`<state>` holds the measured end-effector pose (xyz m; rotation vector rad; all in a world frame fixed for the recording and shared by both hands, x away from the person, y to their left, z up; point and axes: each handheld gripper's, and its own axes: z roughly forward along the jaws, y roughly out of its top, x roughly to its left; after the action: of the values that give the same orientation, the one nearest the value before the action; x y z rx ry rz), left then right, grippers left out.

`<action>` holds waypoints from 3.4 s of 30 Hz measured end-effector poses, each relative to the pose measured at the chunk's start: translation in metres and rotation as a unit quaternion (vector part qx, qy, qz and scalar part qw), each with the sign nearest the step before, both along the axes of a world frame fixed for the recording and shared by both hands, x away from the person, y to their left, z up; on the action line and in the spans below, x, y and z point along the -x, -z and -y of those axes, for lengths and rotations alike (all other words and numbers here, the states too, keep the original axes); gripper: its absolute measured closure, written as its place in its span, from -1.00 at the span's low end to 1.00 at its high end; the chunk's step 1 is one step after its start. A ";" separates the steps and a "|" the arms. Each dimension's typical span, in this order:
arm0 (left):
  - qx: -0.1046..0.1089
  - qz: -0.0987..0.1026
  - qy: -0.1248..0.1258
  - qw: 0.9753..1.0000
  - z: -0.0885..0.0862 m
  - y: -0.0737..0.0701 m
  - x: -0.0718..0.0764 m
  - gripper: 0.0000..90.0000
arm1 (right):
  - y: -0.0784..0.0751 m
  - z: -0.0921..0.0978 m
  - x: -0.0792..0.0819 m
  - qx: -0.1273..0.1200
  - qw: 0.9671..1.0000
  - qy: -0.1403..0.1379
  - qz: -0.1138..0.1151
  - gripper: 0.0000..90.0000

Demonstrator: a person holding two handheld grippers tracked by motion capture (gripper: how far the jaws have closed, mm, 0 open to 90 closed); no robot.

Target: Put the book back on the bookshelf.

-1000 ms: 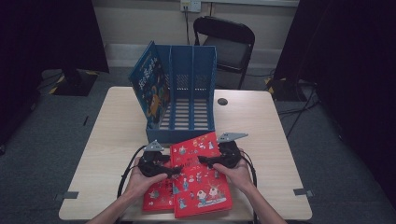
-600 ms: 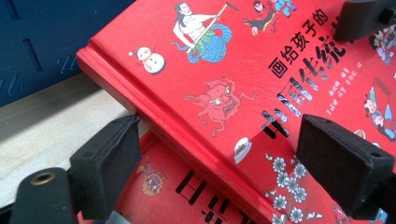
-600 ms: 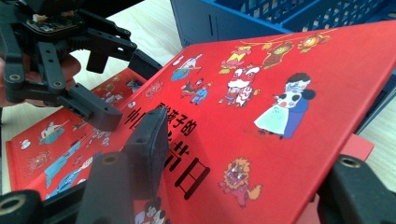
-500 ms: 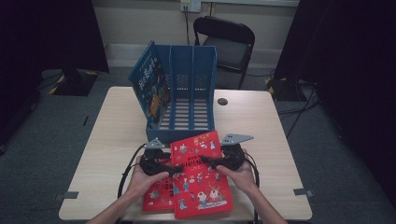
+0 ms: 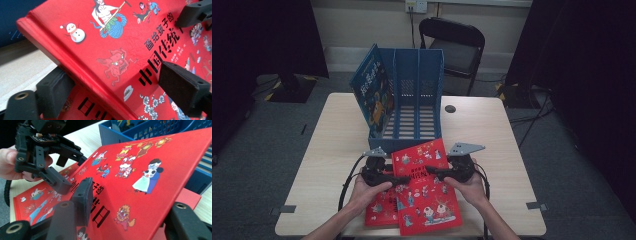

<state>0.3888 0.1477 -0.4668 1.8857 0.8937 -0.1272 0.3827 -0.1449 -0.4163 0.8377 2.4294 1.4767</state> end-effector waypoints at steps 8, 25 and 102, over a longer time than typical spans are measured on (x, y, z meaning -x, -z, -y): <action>0.000 0.011 -0.002 1.000 -0.004 -0.008 0.001 -0.55 | -0.007 -0.003 -0.001 0.000 1.000 0.009 0.003 0.12; 0.021 0.033 -0.013 0.999 -0.014 -0.019 0.001 -0.34 | -0.023 -0.008 -0.004 0.003 1.000 0.010 0.002 0.16; 0.080 0.173 -0.027 0.981 -0.029 -0.091 0.014 0.02 | -0.078 -0.015 0.003 -0.046 0.988 -0.055 0.138 0.24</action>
<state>0.3749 0.1765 -0.3759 1.6660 0.6739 0.1537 0.3799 -0.1297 -0.3387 0.4822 2.2476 1.6330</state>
